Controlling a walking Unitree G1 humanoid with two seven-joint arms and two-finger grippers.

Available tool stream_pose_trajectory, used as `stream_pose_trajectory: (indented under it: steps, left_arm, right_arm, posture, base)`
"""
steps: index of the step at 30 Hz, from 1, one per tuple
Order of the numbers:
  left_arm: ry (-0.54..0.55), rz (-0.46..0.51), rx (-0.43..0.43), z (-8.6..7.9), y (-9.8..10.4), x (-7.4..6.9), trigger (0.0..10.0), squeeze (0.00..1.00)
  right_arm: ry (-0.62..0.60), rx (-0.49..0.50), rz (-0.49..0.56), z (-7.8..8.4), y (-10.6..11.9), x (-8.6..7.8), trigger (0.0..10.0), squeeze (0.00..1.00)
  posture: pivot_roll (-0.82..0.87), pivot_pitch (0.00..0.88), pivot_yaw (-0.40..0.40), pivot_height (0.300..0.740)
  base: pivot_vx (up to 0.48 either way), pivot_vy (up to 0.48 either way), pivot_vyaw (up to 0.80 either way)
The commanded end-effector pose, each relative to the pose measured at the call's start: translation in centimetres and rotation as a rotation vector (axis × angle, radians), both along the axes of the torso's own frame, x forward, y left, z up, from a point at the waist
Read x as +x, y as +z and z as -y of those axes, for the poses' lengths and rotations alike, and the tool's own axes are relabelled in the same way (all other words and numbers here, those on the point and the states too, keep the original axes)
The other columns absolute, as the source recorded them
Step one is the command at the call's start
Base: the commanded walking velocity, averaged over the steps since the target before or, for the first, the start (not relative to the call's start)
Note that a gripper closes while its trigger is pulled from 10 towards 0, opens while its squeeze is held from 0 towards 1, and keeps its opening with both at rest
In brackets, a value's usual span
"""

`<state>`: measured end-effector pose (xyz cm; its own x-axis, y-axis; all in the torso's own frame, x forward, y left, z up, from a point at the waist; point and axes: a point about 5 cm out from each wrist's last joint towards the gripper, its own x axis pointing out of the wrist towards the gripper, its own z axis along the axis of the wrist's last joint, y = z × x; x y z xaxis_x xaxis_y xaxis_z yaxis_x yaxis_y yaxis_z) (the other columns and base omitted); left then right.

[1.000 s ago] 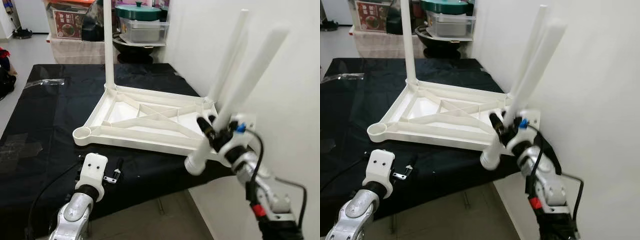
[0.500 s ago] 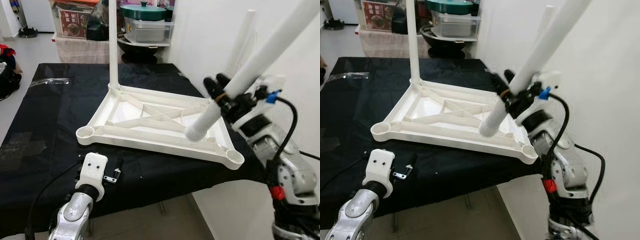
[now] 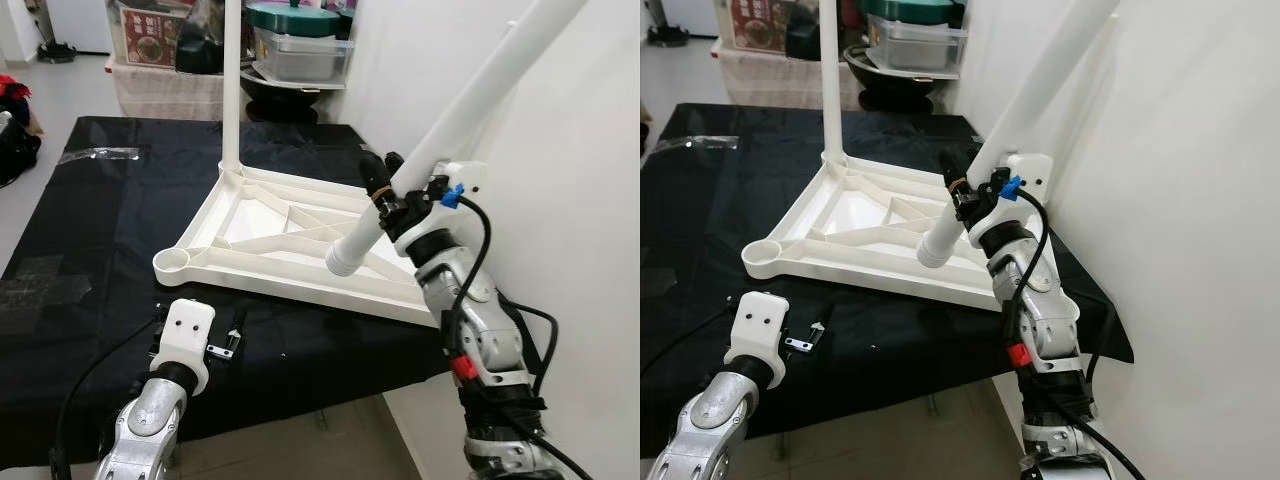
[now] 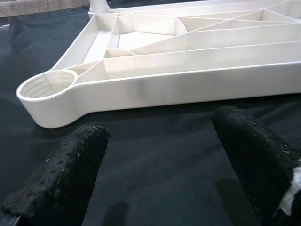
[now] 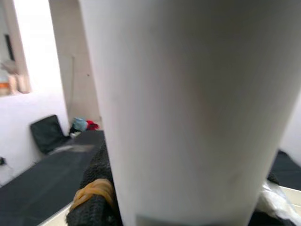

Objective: Building children table

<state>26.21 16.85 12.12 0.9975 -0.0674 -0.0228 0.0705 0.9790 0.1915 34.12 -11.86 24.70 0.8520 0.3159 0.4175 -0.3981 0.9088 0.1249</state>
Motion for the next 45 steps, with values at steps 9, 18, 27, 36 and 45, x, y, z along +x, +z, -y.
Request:
stream_pose_trajectory:
  steps: [9, 18, 27, 36, 45]
  left_arm:
    - [0.001, 0.003, 0.002, 0.5, 0.0, -0.1, 10.0, 0.0]
    - [0.017, 0.011, 0.003, 0.4, 0.1, -0.2, 10.0, 0.0]
    - [0.018, 0.009, 0.005, 0.4, 0.0, -0.4, 10.0, 0.0]
    - [0.016, 0.007, 0.011, 0.3, 0.0, -0.5, 10.0, 0.0]
    - [0.016, 0.008, 0.015, 0.2, 0.0, -0.4, 10.0, 0.0]
  right_arm:
    - [-0.061, -0.053, 0.029, -2.1, -2.4, 0.9, 0.0, 0.0]
    - [-0.06, -0.13, 0.073, -3.8, -4.0, 1.2, 0.0, 0.0]
    - [-0.02, -0.118, 0.029, -5.2, -5.7, 1.0, 0.0, 0.0]
    - [-0.05, -0.087, 0.042, -5.4, -6.2, 1.1, 0.0, 0.0]
    - [-0.151, -0.021, 0.219, -4.9, -2.4, 1.3, 0.0, 0.0]
  posture:
    - [0.2, 0.0, -0.212, 0.74]
    - [0.22, 0.0, -0.232, 0.74]
    - [0.22, 0.0, -0.234, 0.74]
    - [0.23, 0.0, -0.233, 0.74]
    - [0.23, 0.0, -0.229, 0.74]
  base:
    - [0.0, 0.0, 0.0]
    - [0.0, 0.0, 0.0]
    - [0.0, 0.0, 0.0]
    - [0.0, 0.0, 0.0]
    - [0.0, 0.0, 0.0]
